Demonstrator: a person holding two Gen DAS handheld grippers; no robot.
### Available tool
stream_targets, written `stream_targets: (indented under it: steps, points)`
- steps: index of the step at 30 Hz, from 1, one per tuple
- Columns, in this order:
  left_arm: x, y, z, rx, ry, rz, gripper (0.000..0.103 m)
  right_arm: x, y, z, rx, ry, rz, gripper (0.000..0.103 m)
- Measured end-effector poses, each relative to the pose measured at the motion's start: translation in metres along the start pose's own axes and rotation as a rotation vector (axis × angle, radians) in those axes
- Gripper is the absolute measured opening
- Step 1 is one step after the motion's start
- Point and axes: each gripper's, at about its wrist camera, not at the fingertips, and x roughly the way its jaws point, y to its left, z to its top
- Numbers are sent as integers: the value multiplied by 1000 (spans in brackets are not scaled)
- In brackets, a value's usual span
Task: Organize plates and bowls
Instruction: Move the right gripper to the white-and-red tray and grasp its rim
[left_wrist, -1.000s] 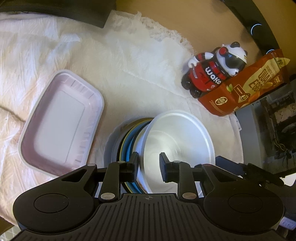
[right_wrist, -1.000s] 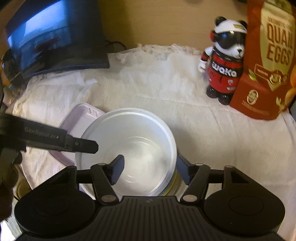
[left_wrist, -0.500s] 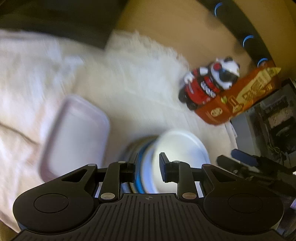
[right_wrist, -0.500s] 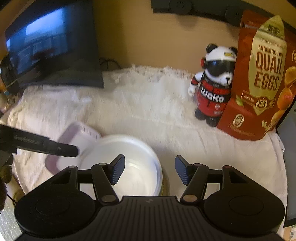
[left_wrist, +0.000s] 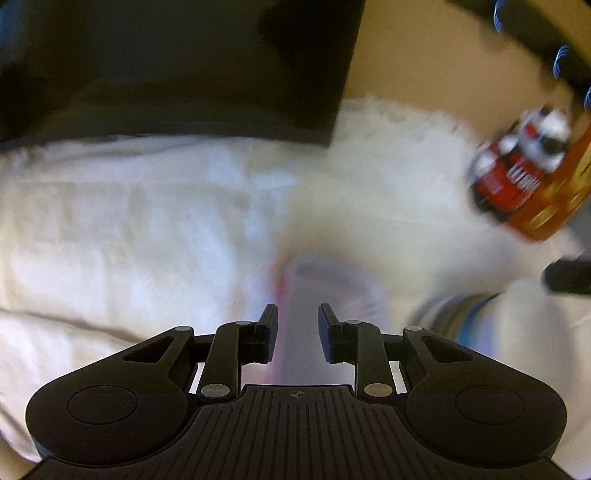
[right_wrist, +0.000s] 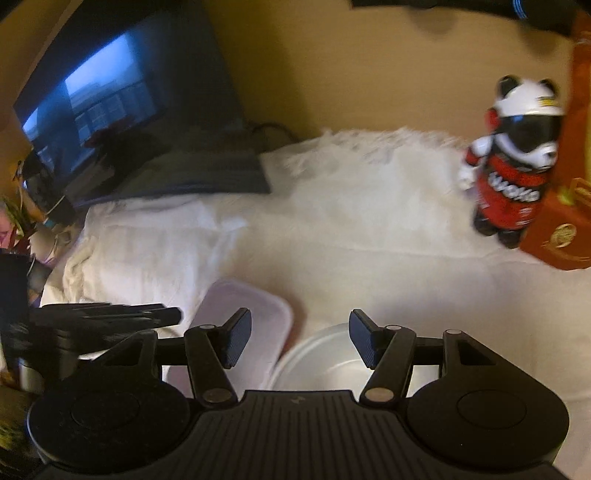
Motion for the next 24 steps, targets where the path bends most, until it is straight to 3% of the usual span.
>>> stream_targets:
  steps: [3, 10, 13, 24]
  points:
    - [12, 5, -10, 23, 19, 56, 28, 12, 13, -1, -11, 17, 0, 50]
    - [50, 16, -21, -36, 87, -22, 28, 54, 53, -5, -86, 76, -4, 50]
    - [60, 26, -28, -105, 115, -65, 21, 65, 66, -7, -120, 85, 0, 50]
    - [33, 95, -58, -264, 122, -13, 17, 84, 91, -4, -167, 116, 44, 50]
